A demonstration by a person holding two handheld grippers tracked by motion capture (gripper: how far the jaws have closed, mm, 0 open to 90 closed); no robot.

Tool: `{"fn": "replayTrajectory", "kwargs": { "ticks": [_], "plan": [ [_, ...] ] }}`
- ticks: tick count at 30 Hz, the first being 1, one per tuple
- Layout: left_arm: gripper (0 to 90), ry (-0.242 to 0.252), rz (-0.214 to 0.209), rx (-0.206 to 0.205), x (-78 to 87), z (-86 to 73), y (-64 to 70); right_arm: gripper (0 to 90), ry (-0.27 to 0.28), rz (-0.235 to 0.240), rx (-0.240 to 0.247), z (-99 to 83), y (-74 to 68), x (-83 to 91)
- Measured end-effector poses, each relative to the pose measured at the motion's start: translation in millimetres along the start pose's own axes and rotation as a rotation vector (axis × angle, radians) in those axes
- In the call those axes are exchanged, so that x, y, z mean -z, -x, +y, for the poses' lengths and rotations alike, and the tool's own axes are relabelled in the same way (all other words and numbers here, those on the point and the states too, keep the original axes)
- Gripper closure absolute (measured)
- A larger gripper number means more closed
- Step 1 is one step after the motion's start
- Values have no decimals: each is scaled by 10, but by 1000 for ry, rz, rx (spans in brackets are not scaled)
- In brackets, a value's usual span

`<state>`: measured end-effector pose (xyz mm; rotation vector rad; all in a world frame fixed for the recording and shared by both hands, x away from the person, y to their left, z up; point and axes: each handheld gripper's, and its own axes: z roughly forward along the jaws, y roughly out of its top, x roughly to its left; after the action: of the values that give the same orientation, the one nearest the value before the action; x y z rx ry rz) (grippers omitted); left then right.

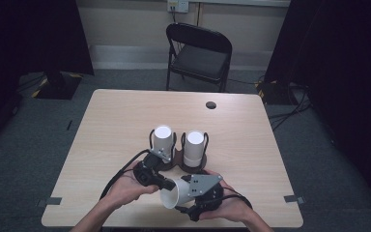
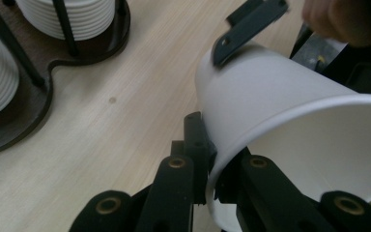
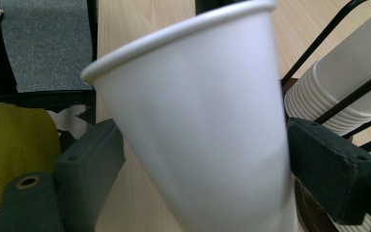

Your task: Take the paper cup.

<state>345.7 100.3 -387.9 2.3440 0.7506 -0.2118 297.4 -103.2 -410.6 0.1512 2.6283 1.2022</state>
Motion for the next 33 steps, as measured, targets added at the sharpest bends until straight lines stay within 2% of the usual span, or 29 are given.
{"fn": "replayTrajectory", "kwargs": {
  "ticks": [2, 4, 7, 9, 11, 15, 17, 18, 21, 22, 23, 30, 33],
  "plan": [
    [884, 1, -7, 15, -7, 17, 6, 187, 3, 8, 3, 8, -4, -12],
    [884, 0, -3, 15, -30, 26, 13, 188, 1, 1, 6, 22, -10, -35],
    [885, -11, -3, 16, -64, 27, 9, 186, -3, 17, 8, 38, -5, -64],
    [885, -10, -11, 37, -90, 22, 10, 187, -3, 15, 15, 51, -22, -83],
    [885, -17, -16, 36, -100, 19, -3, 186, -5, 12, 21, 61, -35, -98],
    [884, 0, -24, 91, -137, 9, -21, 172, -2, 3, 13, 61, -31, -115],
    [885, -4, -27, 98, -152, 11, -26, 169, 1, 5, 7, 60, -25, -120],
    [885, 4, -26, 116, -161, 12, -17, 167, 1, 1, 6, 62, -30, -125],
    [886, 10, -24, 120, -163, 16, -6, 163, 9, -11, 8, 71, -48, -135],
    [886, 0, -24, 105, -155, 18, -15, 163, 6, -17, 11, 77, -54, -140],
    [886, 2, -26, 107, -156, 19, -11, 163, 6, -17, 13, 80, -55, -143],
    [887, -6, -30, 117, -175, 24, 17, 183, 26, -68, 74, 120, -135, -130],
    [886, -7, -30, 120, -171, 27, 20, 195, 39, -71, 72, 116, -140, -118]
  ]
}}
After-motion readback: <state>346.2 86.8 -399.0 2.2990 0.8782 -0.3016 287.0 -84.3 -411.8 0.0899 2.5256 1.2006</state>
